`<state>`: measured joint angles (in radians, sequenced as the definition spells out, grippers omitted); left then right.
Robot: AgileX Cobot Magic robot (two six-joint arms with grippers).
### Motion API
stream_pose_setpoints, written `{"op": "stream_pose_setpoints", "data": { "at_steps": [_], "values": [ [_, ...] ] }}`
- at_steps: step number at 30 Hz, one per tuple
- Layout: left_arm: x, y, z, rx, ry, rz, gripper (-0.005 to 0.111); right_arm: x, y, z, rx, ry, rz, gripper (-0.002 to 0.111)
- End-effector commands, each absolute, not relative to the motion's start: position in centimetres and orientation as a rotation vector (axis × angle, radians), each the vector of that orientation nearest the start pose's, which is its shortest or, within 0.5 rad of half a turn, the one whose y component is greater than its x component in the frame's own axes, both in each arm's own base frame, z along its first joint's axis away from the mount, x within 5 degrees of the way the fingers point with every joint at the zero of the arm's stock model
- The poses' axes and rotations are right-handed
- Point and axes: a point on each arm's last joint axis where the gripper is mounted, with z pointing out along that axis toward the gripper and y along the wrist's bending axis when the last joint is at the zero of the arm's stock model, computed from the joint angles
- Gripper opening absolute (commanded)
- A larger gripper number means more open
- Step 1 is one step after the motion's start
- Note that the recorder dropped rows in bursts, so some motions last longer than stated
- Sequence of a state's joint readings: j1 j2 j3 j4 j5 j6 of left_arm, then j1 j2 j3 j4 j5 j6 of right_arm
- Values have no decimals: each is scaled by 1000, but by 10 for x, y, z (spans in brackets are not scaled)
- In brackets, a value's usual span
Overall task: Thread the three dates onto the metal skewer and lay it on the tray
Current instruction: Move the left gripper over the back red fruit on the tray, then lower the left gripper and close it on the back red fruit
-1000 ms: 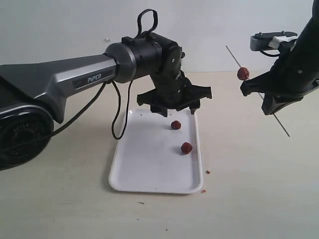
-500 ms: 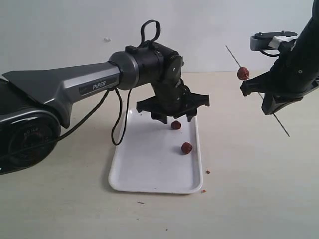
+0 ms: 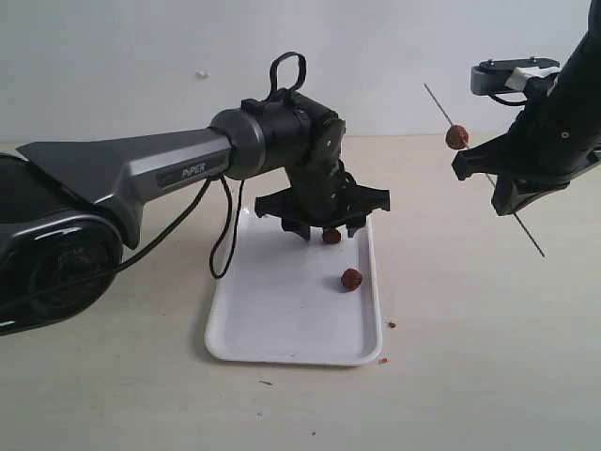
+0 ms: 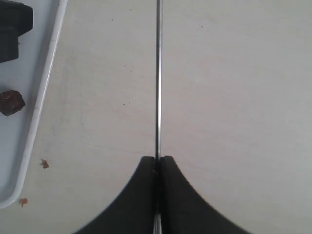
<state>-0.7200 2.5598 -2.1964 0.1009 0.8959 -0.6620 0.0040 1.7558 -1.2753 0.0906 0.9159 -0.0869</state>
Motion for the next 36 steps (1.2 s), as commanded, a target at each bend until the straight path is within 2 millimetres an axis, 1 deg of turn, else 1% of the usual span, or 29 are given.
{"op": "stream_pose_setpoints", "data": {
  "at_steps": [1,5,11,19,21,25,36],
  "values": [
    [411,-348,116,158,2761,-211,60,356,7,233,-67,2851,102,0],
    [409,-349,116,178,2759,-185,60,356,7,233,-66,2847,101,0],
    [403,-360,117,216,2728,-195,59,356,7,233,-65,2850,104,0],
    [403,-360,117,194,2729,-201,59,355,7,233,-66,2857,105,0],
    [403,-360,117,194,2730,-200,57,355,7,233,-66,2857,105,0],
    [403,-360,117,191,2731,-200,49,355,7,233,-66,2857,105,0],
    [401,-358,116,192,2750,-177,49,355,7,233,-65,2858,107,0]
  ]
}}
